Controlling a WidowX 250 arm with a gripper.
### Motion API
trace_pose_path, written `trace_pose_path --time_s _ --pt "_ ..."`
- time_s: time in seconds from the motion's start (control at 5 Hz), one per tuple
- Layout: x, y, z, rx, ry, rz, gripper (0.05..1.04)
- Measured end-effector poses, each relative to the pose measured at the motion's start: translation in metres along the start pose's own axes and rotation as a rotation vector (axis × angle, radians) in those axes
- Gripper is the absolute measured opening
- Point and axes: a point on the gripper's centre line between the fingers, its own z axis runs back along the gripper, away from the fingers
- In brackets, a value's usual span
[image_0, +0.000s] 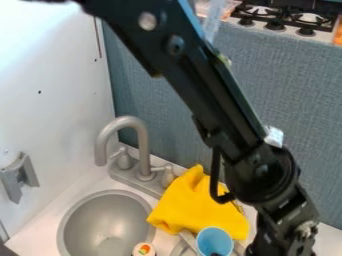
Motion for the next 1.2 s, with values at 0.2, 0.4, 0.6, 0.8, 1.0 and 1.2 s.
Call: trace_pose_path --time_s 0.2,0.4,0.6,0.8,1.0,1.2 --pt "0.001 -0.005 -0.010 0.003 0.026 -0.008 1.001" --pt "0.005 -0.011 -0.020 0.021 0.056 -0.016 1.001" --pt "0.009 -0.016 -0.024 0.027 0.063 -0.023 1.001" --pt "0.015 -0.019 -0.032 0.039 0.092 -0.020 1.001" --pt "0.017 -0.022 -0.042 0.051 0.142 -0.008 1.001" --pt "0.016 -0.022 -0.050 0.037 0.169 0.003 0.932"
